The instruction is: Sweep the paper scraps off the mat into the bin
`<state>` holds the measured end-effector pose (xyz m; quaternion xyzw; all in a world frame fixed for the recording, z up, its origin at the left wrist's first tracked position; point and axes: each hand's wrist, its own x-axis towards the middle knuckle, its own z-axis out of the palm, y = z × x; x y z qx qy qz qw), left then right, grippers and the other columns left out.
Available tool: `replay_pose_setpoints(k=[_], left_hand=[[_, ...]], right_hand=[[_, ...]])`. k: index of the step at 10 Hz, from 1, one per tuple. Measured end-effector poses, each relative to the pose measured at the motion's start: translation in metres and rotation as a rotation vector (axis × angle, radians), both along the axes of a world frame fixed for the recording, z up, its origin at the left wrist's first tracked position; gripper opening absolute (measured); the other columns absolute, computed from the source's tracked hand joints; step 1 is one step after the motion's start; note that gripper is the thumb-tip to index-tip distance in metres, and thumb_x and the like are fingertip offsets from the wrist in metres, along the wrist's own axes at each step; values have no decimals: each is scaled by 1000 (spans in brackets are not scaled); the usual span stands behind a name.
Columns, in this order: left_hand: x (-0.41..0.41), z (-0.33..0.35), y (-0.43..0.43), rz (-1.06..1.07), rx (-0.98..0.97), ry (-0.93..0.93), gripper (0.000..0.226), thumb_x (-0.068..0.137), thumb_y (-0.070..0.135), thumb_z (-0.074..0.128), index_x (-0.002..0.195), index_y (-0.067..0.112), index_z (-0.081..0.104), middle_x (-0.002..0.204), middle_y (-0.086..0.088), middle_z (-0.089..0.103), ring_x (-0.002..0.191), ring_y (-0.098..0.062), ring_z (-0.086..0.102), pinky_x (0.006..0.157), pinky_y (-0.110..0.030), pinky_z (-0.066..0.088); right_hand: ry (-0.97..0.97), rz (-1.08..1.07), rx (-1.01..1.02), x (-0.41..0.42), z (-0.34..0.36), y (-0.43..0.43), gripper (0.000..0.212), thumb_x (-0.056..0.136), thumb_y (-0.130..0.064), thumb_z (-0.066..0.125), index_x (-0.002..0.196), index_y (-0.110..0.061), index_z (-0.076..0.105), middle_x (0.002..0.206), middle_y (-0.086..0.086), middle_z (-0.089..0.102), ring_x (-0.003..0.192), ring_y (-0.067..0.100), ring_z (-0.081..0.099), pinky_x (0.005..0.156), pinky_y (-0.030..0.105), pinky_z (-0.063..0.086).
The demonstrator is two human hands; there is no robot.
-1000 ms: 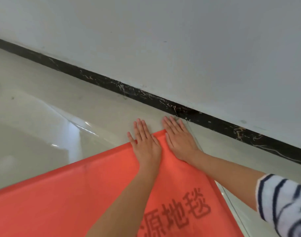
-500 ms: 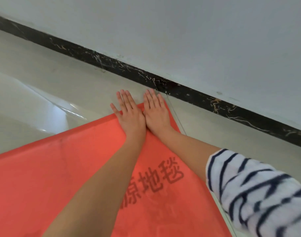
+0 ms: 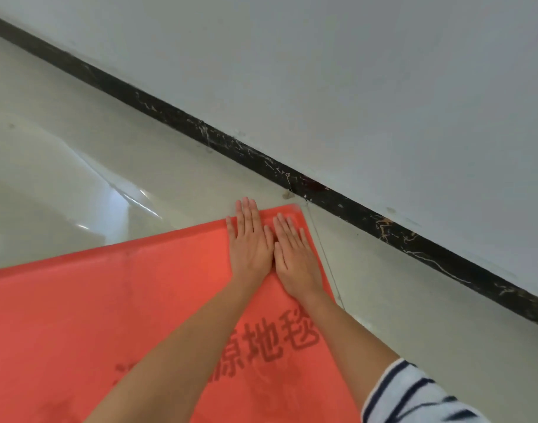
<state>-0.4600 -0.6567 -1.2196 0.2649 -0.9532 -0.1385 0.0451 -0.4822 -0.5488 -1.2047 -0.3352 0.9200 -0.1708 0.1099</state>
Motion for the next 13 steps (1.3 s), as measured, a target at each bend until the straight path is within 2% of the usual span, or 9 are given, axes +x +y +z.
replay_pose_setpoints(k=[2,6,7,8,9,10,11,12,13], left_hand=[[-3,-8,-3,-7,-3,-82,58,104,31,12,154,8,-6,164,-8,-7,151,-22,-10,121,-49,-4],[1,-4,-2,-14,-5,-155,59,103,33,9,154,7,-9,164,-7,-10,150,-22,-14,120,-50,-3],[2,-2,-2,-18,7,-134,60,104,32,11,154,8,-10,164,-7,-12,150,-22,-15,120,-50,-5],[4,-2,-1,4,0,-66,65,102,34,23,155,8,-4,165,-8,-6,151,-23,-9,120,-51,-2],[10,3,4,127,-64,-45,74,97,35,37,156,6,4,164,-10,0,152,-26,-1,121,-49,2],[8,6,6,183,-75,-150,70,101,39,26,156,7,-5,164,-9,-10,151,-27,-10,120,-53,-4],[13,11,1,100,73,-262,62,104,40,9,154,12,-13,161,-3,-20,147,-21,-22,120,-52,-4],[42,32,-15,-155,214,-214,60,105,39,13,153,17,-16,157,4,-26,144,-12,-26,121,-48,-2],[98,63,-39,-252,110,-245,63,102,45,9,153,20,-17,159,6,-25,145,-11,-27,120,-47,-6]], right_hand=[[56,-39,173,-1,-8,-3,61,92,-31,-3,151,-21,-9,156,-8,-18,145,8,-20,119,39,-11],[-168,97,381,-34,33,-13,63,96,-27,27,155,-17,6,162,0,0,149,13,0,121,39,0],[-263,64,450,-46,50,-27,60,99,-40,24,153,-15,20,161,3,15,146,22,19,116,41,24],[-299,22,553,-53,72,-47,52,93,-36,37,137,-11,48,141,9,49,128,27,46,92,35,39],[-238,48,628,-50,87,-59,44,86,-26,43,125,-10,58,127,9,59,116,25,54,84,30,38],[-273,29,614,-41,77,-58,53,93,-31,36,139,-7,45,146,14,43,129,27,44,99,35,39],[-394,34,572,-38,64,-41,63,100,-40,22,154,-12,6,162,4,-3,149,23,0,119,47,12],[-448,59,612,-52,66,-31,65,96,-33,26,155,-22,-1,162,-6,-10,149,17,-8,117,54,2],[-338,8,662,-33,71,-28,63,99,-48,14,153,-26,-8,160,-8,-16,148,19,-13,116,56,-5]])
